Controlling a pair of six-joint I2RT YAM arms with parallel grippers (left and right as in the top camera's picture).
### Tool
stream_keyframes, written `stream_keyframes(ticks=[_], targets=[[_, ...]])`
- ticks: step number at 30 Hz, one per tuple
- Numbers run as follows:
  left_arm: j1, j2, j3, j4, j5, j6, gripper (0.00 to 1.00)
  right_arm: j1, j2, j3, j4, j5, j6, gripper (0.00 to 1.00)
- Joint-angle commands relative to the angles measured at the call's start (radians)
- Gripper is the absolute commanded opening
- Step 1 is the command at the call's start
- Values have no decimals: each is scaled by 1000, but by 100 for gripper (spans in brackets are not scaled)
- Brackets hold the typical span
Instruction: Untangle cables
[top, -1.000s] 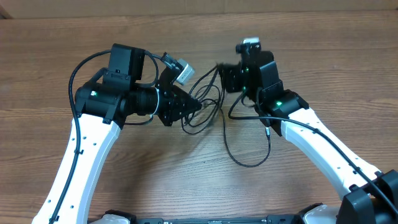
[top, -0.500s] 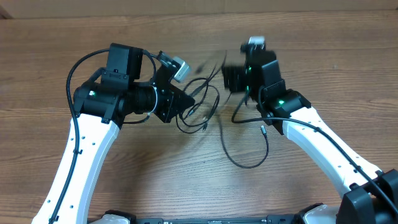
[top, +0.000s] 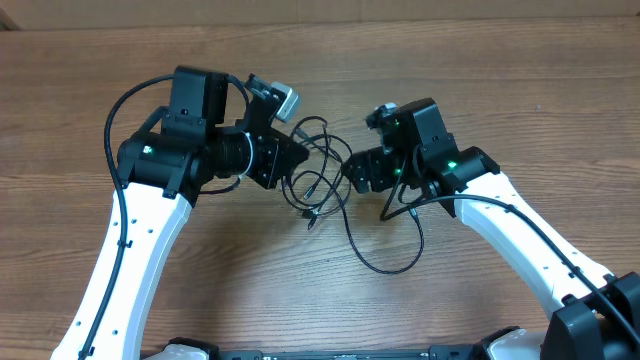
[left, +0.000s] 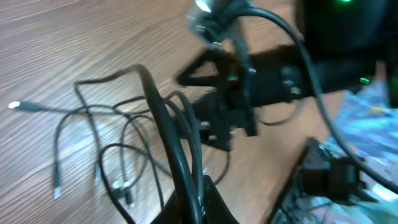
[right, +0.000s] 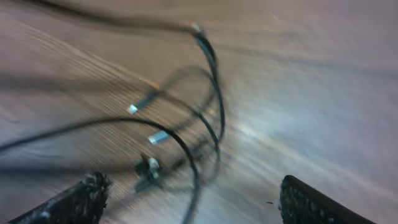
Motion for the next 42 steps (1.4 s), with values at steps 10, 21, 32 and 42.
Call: stream_keyframes(ticks=[10, 21, 32, 42], targets=[[4, -25, 21, -3, 444, 152, 4, -2, -6, 6, 364, -83, -76, 86], [6, -25, 21, -2, 399, 159, 4, -2, -6, 6, 515, -196, -53, 45], [80, -25, 21, -2, 288, 129, 4, -2, -6, 6, 482, -236, -30, 8], [161, -25, 21, -27, -77, -30, 15, -2, -55, 21, 443, 235, -26, 4]])
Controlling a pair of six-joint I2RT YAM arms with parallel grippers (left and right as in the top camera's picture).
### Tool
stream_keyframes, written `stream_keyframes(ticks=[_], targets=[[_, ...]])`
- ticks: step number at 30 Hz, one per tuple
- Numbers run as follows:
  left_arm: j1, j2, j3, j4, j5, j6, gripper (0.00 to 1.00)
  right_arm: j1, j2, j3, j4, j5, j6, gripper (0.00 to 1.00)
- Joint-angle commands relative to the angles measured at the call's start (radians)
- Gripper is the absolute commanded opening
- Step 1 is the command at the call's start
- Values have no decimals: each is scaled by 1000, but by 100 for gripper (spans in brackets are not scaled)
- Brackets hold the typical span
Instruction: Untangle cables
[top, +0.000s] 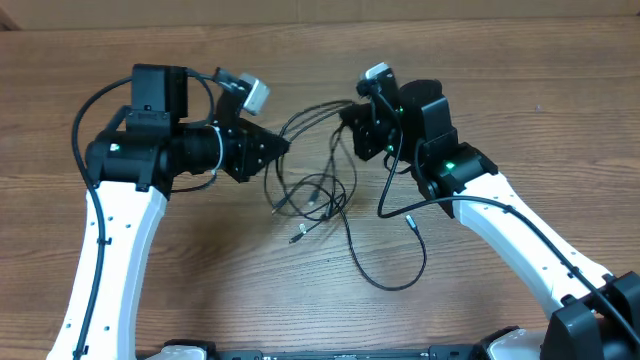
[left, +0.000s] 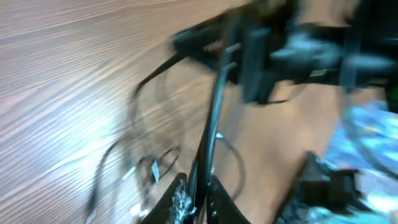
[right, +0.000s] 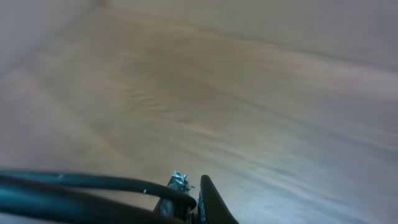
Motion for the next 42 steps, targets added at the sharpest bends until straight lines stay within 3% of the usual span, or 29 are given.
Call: stream_keyframes(ticks=[1, 3, 14, 21, 25, 27, 29, 31, 34, 42], targets=[[10, -24, 21, 1, -161, -77, 19, -9, -66, 28, 60, 180, 10, 4], [10, -24, 21, 2, -160, -77, 23, -9, -92, 40, 120, 180, 10, 4], [10, -24, 21, -6, -159, -77, 21, -9, -219, 48, 463, 148, 10, 6], [10, -24, 21, -9, -143, -77, 19, -9, -216, 48, 306, 50, 10, 12], [9, -24, 21, -4, -117, -77, 19, -9, -211, 48, 240, -161, 10, 11], [9, -24, 21, 16, -99, -76, 27, -9, -211, 48, 241, -222, 14, 8], [9, -24, 21, 37, -32, -25, 52, -9, -211, 48, 241, -226, 71, 8], [8, -24, 21, 51, 72, 56, 65, -9, -211, 48, 240, -225, 159, 8], [5, -24, 21, 82, 138, 100, 70, -9, -211, 48, 241, -226, 255, 7], [-19, -24, 21, 196, 146, 100, 72, -9, -211, 48, 247, -280, 479, 7]])
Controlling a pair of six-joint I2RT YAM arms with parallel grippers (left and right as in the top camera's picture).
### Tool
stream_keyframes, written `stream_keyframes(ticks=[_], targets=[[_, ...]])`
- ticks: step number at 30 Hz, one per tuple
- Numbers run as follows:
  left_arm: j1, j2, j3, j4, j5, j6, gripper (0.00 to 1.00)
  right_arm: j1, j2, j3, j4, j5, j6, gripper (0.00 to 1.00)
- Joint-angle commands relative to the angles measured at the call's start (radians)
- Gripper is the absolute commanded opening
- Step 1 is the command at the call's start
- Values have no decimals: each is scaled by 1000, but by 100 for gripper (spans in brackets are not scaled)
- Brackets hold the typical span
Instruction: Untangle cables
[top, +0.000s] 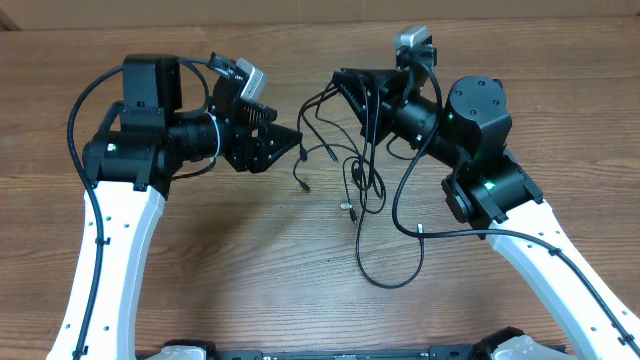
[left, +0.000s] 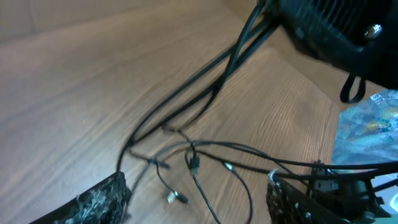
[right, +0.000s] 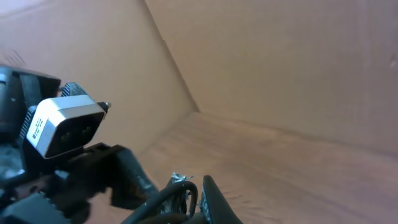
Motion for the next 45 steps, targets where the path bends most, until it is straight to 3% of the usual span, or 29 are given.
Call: stream_keyframes(ticks=[1, 10, 12, 14, 15, 16, 17, 18, 20, 22, 29, 36, 39, 42, 45], targets=[[-30, -24, 18, 47, 47, 32, 72, -1, -10, 19, 20, -59, 129, 6], [-126, -21, 18, 134, -45, 28, 74, -1, -10, 19, 99, -224, 193, 6], [-134, -18, 18, 126, -76, 28, 64, -1, -10, 19, 98, -232, 206, 6], [-133, -18, 18, 112, -136, 23, 45, -1, -10, 19, 86, -238, 205, 8], [-130, -18, 18, 106, -201, 9, 35, -1, -10, 19, 68, -238, 201, 15], [-117, -18, 18, 96, -393, -46, 20, -2, -10, 18, 8, -237, 201, 42], [-108, -18, 18, 92, -500, -91, 14, -2, -10, 17, -23, -237, 201, 64], [-97, -19, 19, 89, -581, -133, 8, -2, -10, 17, -57, -234, 201, 75], [-71, -22, 19, 87, -691, -209, 4, -2, -9, 17, -146, -203, 194, 88], [-42, -27, 19, 90, -702, -236, 4, -2, -9, 17, -259, -118, 195, 94], [0, -66, 19, 182, -706, -260, 4, -2, -9, 17, -622, 233, 192, 100], [-14, -104, 19, 219, -719, -267, 4, -2, -9, 16, -707, 172, 66, 100], [-14, -106, 19, 200, -779, -281, 4, -2, -8, 16, -764, 300, 68, 100], [-14, -106, 19, 158, -810, -314, 4, -2, -8, 16, -848, 511, 160, 100], [-14, -101, 18, 89, -869, -391, 4, -2, -8, 16, -885, 561, 209, 100]])
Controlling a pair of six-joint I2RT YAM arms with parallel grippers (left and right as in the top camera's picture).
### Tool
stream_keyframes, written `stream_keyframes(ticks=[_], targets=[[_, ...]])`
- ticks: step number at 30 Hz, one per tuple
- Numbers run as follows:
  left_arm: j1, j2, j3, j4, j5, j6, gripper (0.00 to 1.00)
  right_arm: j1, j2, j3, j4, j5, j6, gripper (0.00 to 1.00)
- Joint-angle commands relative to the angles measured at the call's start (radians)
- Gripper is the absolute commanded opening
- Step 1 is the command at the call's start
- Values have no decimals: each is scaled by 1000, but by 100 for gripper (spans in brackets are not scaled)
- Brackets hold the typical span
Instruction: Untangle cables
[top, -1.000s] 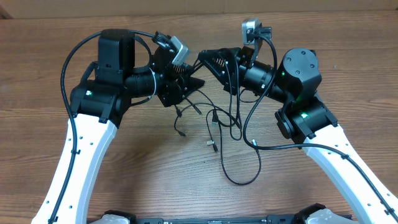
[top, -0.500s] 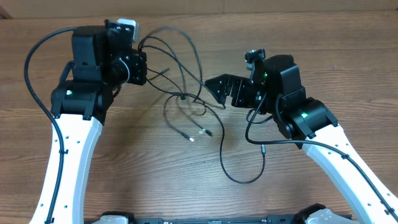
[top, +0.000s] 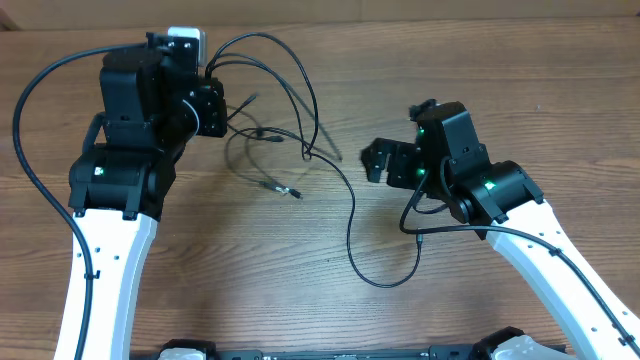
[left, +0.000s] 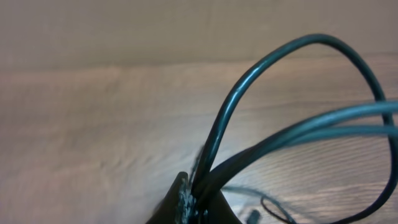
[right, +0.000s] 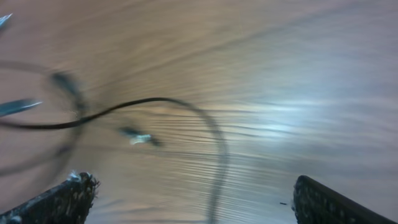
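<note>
A bundle of thin black cables (top: 290, 95) arches from my left gripper (top: 218, 108) at the upper left and falls into a loose tangle (top: 265, 140) on the wooden table (top: 520, 60). In the left wrist view the jaws of that gripper (left: 196, 198) are shut on several cable strands (left: 249, 93). One long cable (top: 350, 225) runs down into a wide loop (top: 385, 282) toward the right arm. My right gripper (top: 375, 162) stands open to the right of the tangle, holding nothing. Its wrist view shows a blurred cable (right: 155, 102) ahead of the open gripper (right: 199, 199).
Loose connector ends lie at the tangle's lower edge (top: 290, 192) and near the left gripper (top: 248, 98). The long cable's end rests under the right arm (top: 418, 240). A cardboard wall (left: 186, 31) borders the far side of the table.
My left gripper, then open, is now shut on cables at the upper left. My right gripper, then shut on raised cables, is now open and lower. The tangle lies further left.
First my left gripper held cables while the right was open at the tangle. Then both were shut on cables, further apart. Then the left was open and the right held the bundle high. Now the left holds it and the right is open.
</note>
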Motion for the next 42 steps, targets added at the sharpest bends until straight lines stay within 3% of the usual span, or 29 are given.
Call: stream_keyframes(ticks=[1, 5, 8, 11, 16, 22, 26, 31, 36, 42], targets=[[-8, -5, 17, -55, -98, -123, 4, -2, -8, 13, -10, 135, 63, 100], [-8, 13, 17, -84, -68, -197, 4, -1, -8, 13, 45, -183, -140, 100], [-8, 14, 17, -80, 61, -233, 4, 6, -8, 13, 66, -410, -313, 100], [-8, 14, 17, -44, 241, -235, 4, 19, -8, 13, 67, -408, -364, 100], [-8, 14, 17, 9, 470, -236, 4, 24, -8, 13, 116, -312, -366, 100], [-8, 13, 17, 13, 594, -246, 4, 24, 11, 13, 236, -170, -346, 100], [-7, 13, 17, 25, 671, -230, 4, 24, 51, 13, 319, 41, -252, 100], [-5, -2, 17, 26, 667, -185, 4, 24, 117, 13, 352, 362, -124, 99], [25, -34, 17, 19, 663, -161, 4, 3, 166, 13, 279, 645, 56, 98], [150, -86, 17, -52, 504, -138, 4, -100, 169, 13, 185, 662, 167, 99]])
